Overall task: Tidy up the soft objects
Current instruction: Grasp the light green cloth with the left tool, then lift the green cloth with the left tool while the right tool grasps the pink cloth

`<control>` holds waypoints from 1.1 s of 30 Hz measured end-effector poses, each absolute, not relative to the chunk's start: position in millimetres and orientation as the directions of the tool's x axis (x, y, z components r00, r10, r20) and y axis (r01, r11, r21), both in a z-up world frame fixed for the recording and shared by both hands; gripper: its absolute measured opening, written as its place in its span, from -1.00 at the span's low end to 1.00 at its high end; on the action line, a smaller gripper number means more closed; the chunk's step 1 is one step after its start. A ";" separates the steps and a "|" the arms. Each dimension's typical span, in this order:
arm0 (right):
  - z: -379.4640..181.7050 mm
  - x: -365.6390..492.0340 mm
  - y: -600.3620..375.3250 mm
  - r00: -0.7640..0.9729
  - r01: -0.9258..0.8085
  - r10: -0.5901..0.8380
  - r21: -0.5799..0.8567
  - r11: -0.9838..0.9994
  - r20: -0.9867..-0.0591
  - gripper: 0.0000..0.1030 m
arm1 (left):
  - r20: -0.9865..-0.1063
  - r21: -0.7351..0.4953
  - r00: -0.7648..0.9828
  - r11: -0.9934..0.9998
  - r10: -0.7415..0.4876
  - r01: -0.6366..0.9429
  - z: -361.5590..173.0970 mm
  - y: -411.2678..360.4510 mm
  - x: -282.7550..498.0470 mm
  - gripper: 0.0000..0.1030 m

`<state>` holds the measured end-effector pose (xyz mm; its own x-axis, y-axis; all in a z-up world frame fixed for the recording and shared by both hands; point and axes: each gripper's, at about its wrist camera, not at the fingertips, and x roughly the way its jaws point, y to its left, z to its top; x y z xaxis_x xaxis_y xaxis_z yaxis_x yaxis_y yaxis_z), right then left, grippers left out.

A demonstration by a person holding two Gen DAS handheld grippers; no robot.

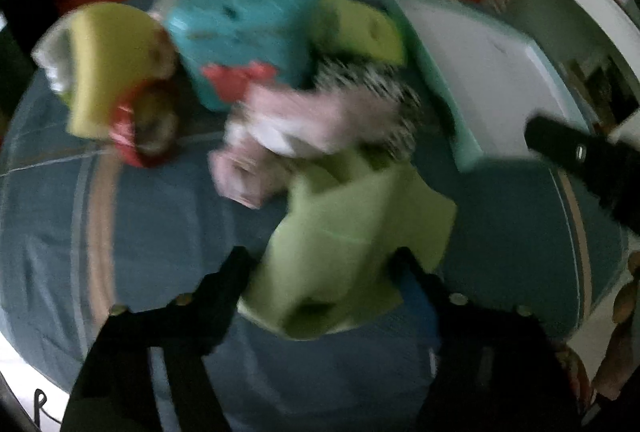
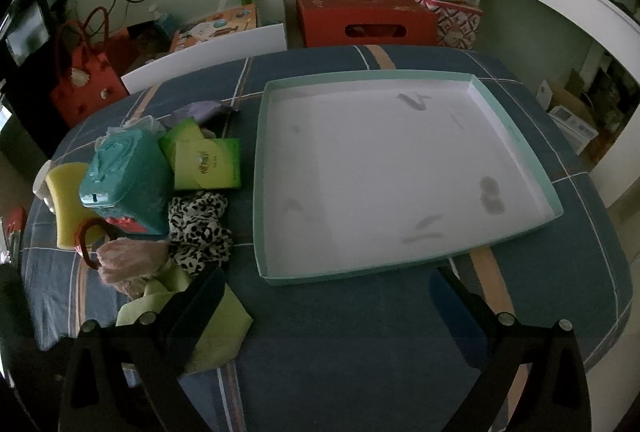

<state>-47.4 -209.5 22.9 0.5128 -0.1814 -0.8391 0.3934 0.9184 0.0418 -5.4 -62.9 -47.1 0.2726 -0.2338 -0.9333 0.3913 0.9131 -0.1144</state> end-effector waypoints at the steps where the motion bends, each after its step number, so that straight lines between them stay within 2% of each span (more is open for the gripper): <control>1: 22.8 -47.4 -209.5 0.513 0.394 -0.182 0.042 0.918 -0.839 1.00 | -0.937 -0.111 0.261 0.908 -0.231 0.403 -50.1 -67.7 -6.2 0.40; 4: 23.0 -47.1 -208.7 0.514 0.394 -0.181 0.043 0.918 -0.838 1.00 | -0.938 -0.076 0.277 0.903 -0.209 0.424 -50.5 -77.6 -8.4 0.32; 6: 23.0 -47.1 -208.6 0.514 0.396 -0.182 0.044 0.917 -0.838 1.00 | -0.933 -0.091 0.279 0.899 -0.228 0.428 -49.1 -81.3 -7.4 -0.21; 8: 23.3 -47.4 -209.0 0.515 0.400 -0.183 0.046 0.915 -0.837 1.00 | -0.928 -0.130 0.267 0.895 -0.262 0.428 -47.6 -81.7 -6.2 -0.54; 9: 23.6 -47.3 -209.7 0.515 0.401 -0.183 0.047 0.915 -0.837 1.00 | -0.925 -0.145 0.262 0.893 -0.274 0.425 -47.1 -81.8 -5.6 -0.68; 11: 23.7 -47.5 -210.7 0.515 0.405 -0.184 0.048 0.913 -0.837 1.00 | -0.920 -0.177 0.251 0.889 -0.302 0.423 -45.3 -81.5 -4.9 -0.81; 16: 25.0 -48.0 -214.0 0.521 0.412 -0.186 0.054 0.910 -0.833 1.00 | -0.904 -0.225 0.247 0.879 -0.350 0.421 -36.1 -67.1 -3.3 -0.85; 24: 32.8 -53.5 -223.7 0.549 0.445 -0.198 0.083 0.892 -0.812 1.00 | -0.848 -0.287 0.296 0.851 -0.439 0.440 9.7 -33.4 -14.7 -0.85; 33: 38.7 -56.3 -226.9 0.571 0.463 -0.209 0.101 0.881 -0.793 1.00 | -0.738 -0.307 0.439 0.834 -0.513 0.457 54.4 -2.8 -24.9 -0.86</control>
